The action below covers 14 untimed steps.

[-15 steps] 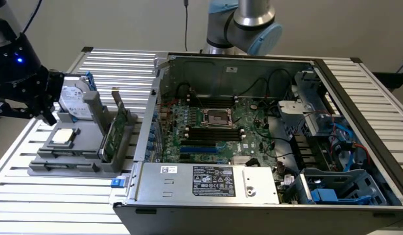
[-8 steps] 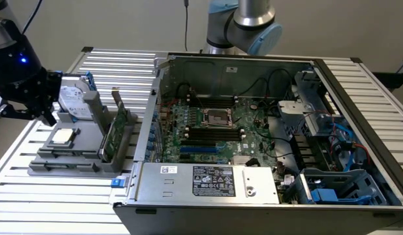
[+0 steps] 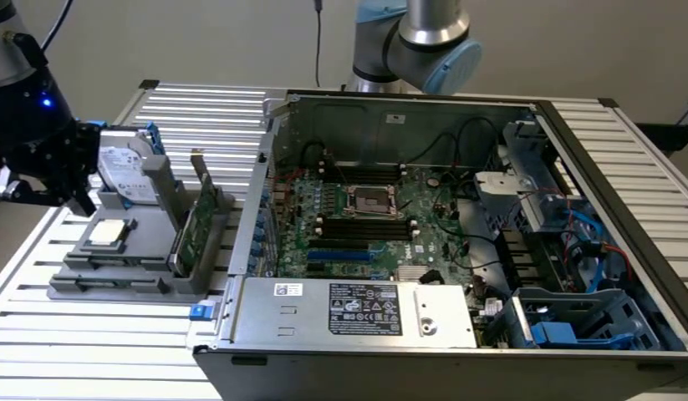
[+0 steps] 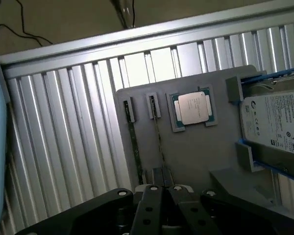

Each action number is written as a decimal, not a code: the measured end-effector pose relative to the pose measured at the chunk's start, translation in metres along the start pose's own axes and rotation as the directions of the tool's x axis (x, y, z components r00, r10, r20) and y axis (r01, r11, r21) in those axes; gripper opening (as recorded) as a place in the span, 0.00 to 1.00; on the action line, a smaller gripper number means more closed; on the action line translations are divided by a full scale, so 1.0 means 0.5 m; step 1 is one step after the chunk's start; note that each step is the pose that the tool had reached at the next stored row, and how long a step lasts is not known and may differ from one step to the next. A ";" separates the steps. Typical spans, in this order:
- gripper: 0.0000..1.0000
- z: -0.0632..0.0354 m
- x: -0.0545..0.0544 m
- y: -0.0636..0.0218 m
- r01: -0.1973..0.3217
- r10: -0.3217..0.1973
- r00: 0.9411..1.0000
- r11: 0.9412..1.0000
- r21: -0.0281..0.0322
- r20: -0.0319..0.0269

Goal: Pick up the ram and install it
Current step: 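Pick up the ram and move it above insertion slot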

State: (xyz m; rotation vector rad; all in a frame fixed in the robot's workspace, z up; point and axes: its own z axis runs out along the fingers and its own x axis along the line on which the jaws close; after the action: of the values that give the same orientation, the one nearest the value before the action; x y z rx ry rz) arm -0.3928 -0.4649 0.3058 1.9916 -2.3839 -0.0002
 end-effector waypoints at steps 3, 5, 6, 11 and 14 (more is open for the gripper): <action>0.11 0.002 0.000 0.000 0.054 -0.054 0.999 0.999 -0.003 -0.002; 0.11 0.002 0.000 0.000 0.091 -0.091 0.996 0.996 -0.004 -0.003; 0.11 0.002 0.000 0.000 0.110 -0.110 0.994 0.994 -0.004 -0.004; 0.12 0.003 0.001 0.000 0.161 -0.161 0.987 0.987 -0.003 -0.005; 0.24 0.004 0.004 -0.001 0.161 -0.161 0.987 0.987 -0.003 -0.005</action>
State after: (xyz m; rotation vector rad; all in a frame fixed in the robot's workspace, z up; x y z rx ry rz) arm -0.3928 -0.4672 0.3038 2.1737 -2.2112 -0.0020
